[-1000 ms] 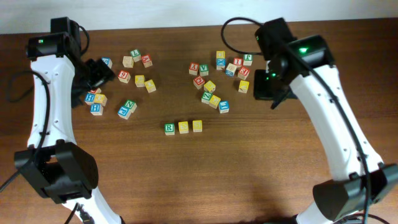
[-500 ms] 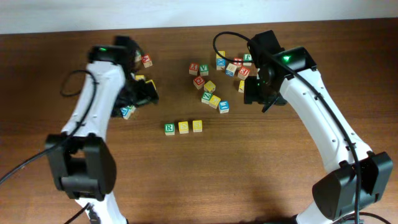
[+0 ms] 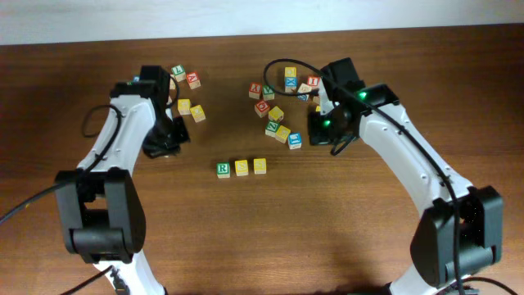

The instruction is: Spell out RSS

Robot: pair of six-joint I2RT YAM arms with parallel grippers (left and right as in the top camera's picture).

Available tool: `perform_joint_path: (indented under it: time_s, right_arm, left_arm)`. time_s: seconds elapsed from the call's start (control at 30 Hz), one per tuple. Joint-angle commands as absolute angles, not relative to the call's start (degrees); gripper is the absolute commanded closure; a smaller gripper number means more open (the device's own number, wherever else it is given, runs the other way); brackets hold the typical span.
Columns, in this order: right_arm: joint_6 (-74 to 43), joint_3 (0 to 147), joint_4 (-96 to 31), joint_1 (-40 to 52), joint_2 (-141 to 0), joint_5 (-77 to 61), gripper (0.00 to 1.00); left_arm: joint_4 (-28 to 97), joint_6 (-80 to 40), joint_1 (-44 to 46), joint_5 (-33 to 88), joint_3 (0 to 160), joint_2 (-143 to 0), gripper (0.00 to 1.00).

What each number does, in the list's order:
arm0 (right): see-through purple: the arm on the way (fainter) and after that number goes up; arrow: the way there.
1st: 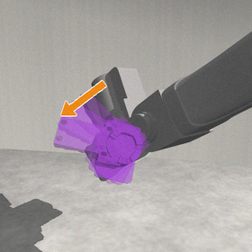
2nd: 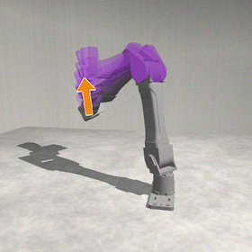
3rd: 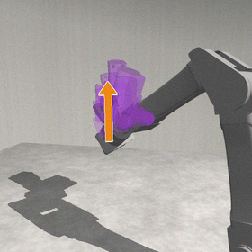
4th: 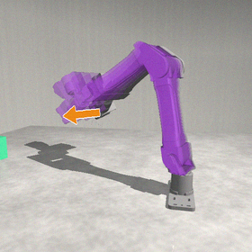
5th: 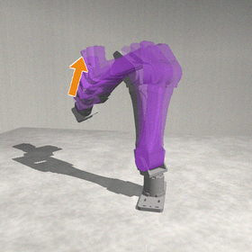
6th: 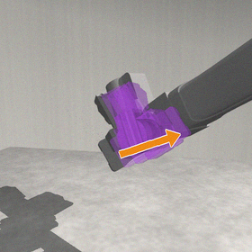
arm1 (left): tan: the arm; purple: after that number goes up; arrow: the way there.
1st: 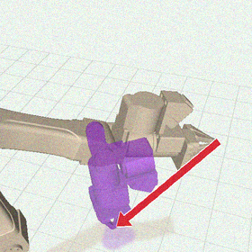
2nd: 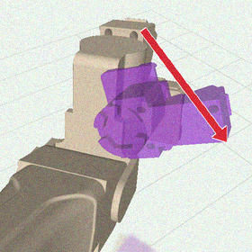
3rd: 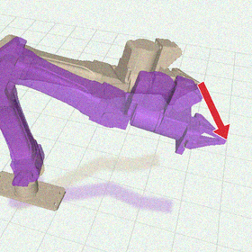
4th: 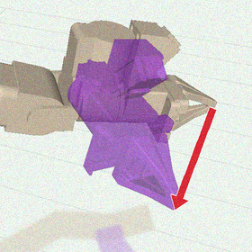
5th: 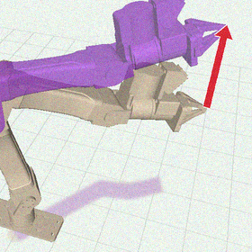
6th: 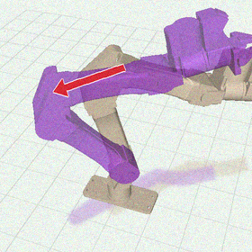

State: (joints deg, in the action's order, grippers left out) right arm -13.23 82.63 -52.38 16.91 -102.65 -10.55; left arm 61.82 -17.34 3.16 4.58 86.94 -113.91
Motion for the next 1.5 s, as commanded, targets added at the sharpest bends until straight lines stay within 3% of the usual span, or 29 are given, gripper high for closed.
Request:
perform_joint_path:
  time_s: [0.0, 0.13, 0.9, 1.2, 1.47]
  right_arm:
    - [-11.33, 80.99, -49.67, 16.71, -106.13, -21.08, 0.96]
    - [-11.42, 80.99, -47.9, 17.26, -110.87, -24.45, 0.96]
    - [-16.6, 80.86, -44.88, 23.05, -119.0, -23.05, 0.96]
    - [-17.69, 80.82, -43.18, 25.91, -119.13, -24.82, 0.96]
    - [-18.57, 80.77, -42.17, 26.26, -119.44, -24.86, 0.96]
  left_arm:
    - [56.55, -10.24, 3.55, 16.86, 80.77, -113.51, 1.0]
    - [49.89, -10.13, 4.54, 23.18, 76.07, -113.51, 1.0]
    - [53.45, -18.92, 9.76, 13.72, 74.52, -113.58, 1.0]
    - [42.68, -21.02, 9.74, 18.46, 66.5, -113.58, 1.0]
    - [41.1, -21.02, 9.76, 18.5, 66.35, -113.58, 1.0]
